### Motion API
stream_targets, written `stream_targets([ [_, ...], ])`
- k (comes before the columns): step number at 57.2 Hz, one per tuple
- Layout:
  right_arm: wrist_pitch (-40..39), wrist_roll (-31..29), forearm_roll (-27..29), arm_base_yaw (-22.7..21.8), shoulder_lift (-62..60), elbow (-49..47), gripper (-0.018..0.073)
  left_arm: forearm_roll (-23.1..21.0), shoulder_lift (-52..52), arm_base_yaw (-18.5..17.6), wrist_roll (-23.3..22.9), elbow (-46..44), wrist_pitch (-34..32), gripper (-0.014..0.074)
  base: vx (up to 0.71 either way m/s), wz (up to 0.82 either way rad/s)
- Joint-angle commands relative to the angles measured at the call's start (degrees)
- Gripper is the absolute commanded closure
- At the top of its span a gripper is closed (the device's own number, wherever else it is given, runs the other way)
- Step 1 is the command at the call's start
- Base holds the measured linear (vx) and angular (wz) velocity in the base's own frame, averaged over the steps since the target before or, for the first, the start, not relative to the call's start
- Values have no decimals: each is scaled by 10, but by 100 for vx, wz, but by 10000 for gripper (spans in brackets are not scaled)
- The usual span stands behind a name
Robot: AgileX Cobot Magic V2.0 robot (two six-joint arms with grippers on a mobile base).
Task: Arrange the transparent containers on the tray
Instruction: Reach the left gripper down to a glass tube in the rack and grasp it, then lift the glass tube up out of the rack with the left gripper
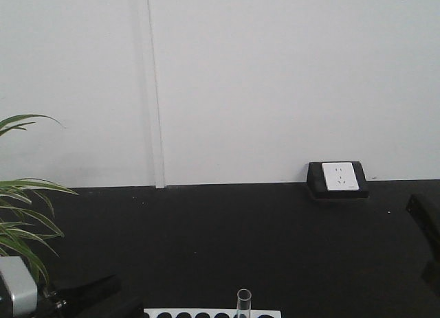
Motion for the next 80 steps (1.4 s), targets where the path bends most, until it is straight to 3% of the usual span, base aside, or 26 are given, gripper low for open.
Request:
stream_targets([
  [1, -52, -4, -6, -4, 0, -18, 49, 8, 8, -4, 16, -28, -45, 130, 0, 0],
  [11, -52, -4, -6, -4, 0, -18, 49, 16, 38, -4, 55, -30, -45, 130, 0, 0],
  [26, -52, -4, -6, -4, 0, -18, 49, -15, 86, -4, 94, -30, -62, 130, 0, 0],
  [44, -52, -4, -6, -4, 0, -18, 49, -24, 139, -4, 99, -30, -110, 146, 0, 0],
  [49, -52, -4, -6, -4, 0, -18, 49, -24, 146, -4, 99, -30, -131, 191, 0, 0],
  [56, -52, -4, -6, -4, 0, -18, 49, -24, 146, -4, 99, -30, -140, 334, 0, 0],
  [57, -51, -4, -6, -4, 0, -18, 49, -24, 146, -4, 99, -30, -140, 505, 0, 0],
  [61, -51, -4, -6, -4, 0, -18, 49, -24, 146, -4, 99, -30, -141, 605, 0, 0],
  [70, -52, -4, -6, -4, 0, -18, 49, -31, 140, -4, 89, -30, -153, 603, 0, 0],
  [80, -52, -4, -6, -4, 0, -18, 49, -70, 93, -3, 16, -39, -136, 601, 0, 0],
])
